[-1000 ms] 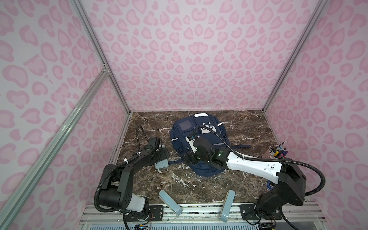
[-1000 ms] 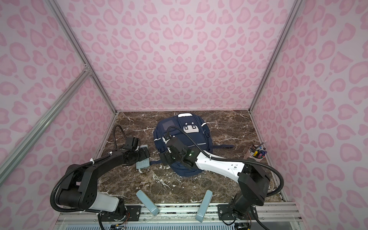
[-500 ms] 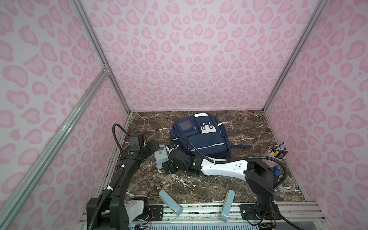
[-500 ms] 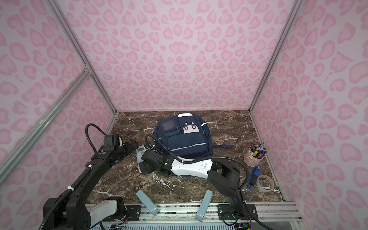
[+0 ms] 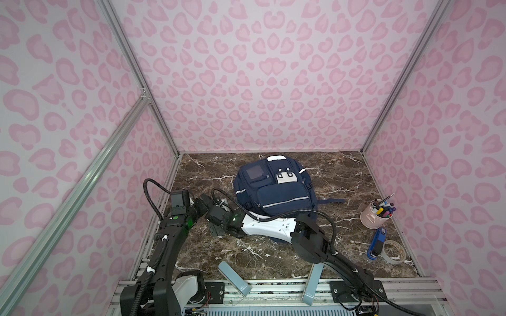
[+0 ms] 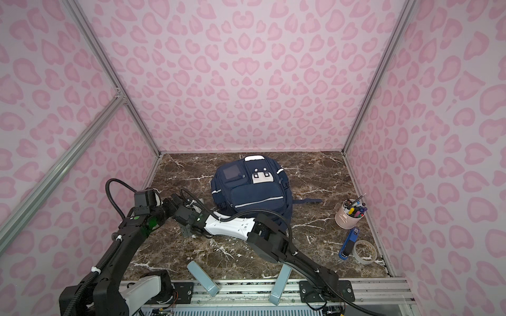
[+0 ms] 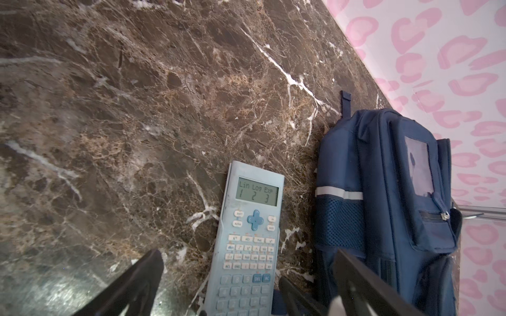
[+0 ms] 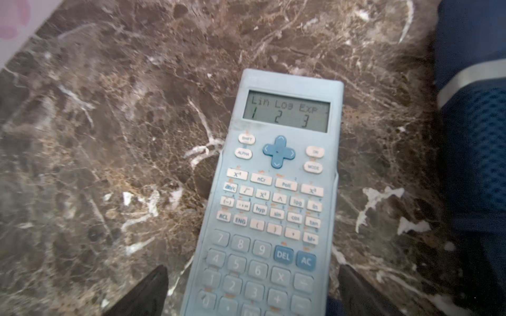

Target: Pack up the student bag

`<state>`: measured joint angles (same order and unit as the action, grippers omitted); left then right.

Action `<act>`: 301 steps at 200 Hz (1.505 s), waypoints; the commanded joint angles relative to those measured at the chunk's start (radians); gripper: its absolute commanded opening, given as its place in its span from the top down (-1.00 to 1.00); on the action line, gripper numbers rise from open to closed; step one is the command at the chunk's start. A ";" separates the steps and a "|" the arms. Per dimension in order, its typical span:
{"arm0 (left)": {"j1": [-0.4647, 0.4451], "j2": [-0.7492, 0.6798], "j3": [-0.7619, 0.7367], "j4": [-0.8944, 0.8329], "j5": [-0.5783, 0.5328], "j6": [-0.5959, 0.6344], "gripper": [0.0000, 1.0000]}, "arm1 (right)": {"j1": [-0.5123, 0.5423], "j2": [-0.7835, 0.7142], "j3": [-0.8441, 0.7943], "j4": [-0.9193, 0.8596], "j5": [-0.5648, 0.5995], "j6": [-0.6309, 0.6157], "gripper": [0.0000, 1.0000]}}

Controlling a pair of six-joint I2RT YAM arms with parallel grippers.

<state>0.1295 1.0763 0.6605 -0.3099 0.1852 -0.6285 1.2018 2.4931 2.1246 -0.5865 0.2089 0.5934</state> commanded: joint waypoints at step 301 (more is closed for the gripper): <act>-0.051 0.000 -0.014 0.095 0.128 0.036 -0.88 | 0.042 -0.625 -0.786 0.198 0.112 -0.089 0.07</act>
<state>0.0929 1.0790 0.6521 -0.2371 0.3321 -0.5999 1.2232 1.8778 1.4189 -0.4400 0.3374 0.4866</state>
